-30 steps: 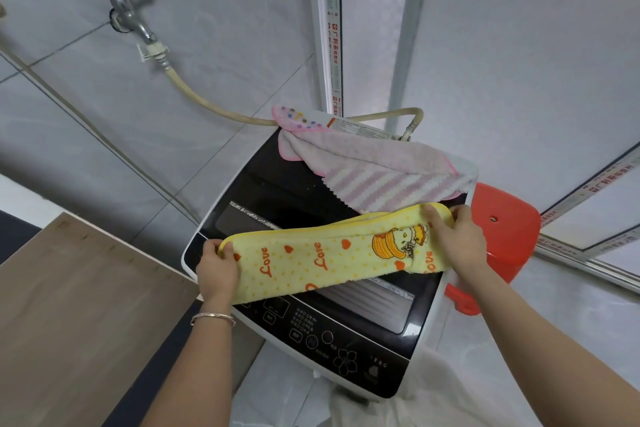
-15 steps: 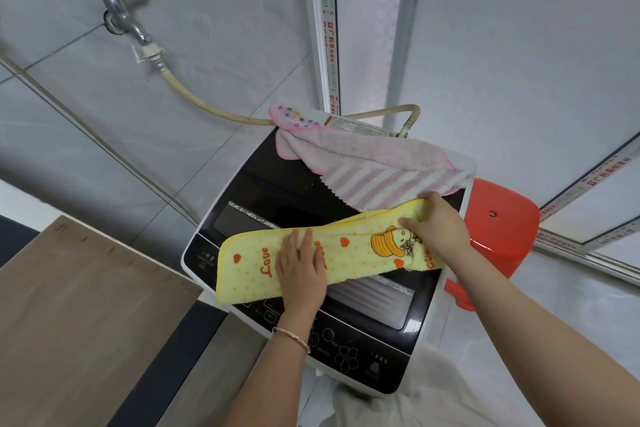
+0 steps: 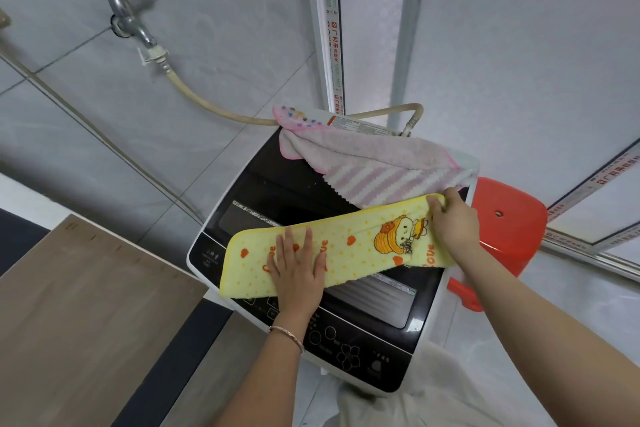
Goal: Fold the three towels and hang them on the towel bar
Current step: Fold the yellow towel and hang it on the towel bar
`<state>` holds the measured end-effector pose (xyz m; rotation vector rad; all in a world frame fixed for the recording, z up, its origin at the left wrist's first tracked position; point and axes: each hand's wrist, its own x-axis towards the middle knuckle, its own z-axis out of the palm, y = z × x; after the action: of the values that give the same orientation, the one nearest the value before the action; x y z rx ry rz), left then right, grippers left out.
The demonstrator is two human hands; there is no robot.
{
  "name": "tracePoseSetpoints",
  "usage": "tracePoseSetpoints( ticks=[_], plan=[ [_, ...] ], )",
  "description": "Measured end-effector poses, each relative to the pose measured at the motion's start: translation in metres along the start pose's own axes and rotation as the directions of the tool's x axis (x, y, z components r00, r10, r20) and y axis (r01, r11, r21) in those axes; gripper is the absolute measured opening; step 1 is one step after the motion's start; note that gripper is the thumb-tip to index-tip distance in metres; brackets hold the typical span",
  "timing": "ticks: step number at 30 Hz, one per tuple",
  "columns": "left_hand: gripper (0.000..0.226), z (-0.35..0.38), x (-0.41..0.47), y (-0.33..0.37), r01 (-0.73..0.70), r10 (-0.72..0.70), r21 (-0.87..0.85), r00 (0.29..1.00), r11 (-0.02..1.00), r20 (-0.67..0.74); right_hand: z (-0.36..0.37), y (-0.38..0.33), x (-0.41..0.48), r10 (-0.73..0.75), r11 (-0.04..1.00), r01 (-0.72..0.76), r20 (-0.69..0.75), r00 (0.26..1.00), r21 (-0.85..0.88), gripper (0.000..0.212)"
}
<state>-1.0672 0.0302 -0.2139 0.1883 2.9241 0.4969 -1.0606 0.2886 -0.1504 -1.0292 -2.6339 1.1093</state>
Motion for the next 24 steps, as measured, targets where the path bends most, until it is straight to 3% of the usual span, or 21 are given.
tracePoseSetpoints(
  ticks=[9,12,17,24],
  plan=[
    [0.064,0.001,0.004,0.002,0.051,-0.052,0.030,0.998,0.998,0.043,-0.013,0.007,-0.010,0.197,0.980,-0.194,0.151,0.969,-0.034,0.062],
    [0.078,0.002,0.003,0.001,0.044,-0.044,0.014,0.999,0.999,0.016,-0.016,0.016,-0.021,0.178,0.983,-0.166,0.233,0.956,-0.073,0.051],
    [0.078,0.004,0.003,-0.002,0.034,-0.034,0.033,0.999,0.999,0.000,-0.025,0.024,-0.033,0.109,0.993,-0.082,0.455,0.884,-0.079,0.022],
    [0.076,0.004,0.005,-0.011,-0.008,0.009,0.037,1.000,0.999,-0.029,-0.035,0.035,-0.034,0.154,0.943,-0.002,0.432,0.888,-0.333,0.021]
  ],
)
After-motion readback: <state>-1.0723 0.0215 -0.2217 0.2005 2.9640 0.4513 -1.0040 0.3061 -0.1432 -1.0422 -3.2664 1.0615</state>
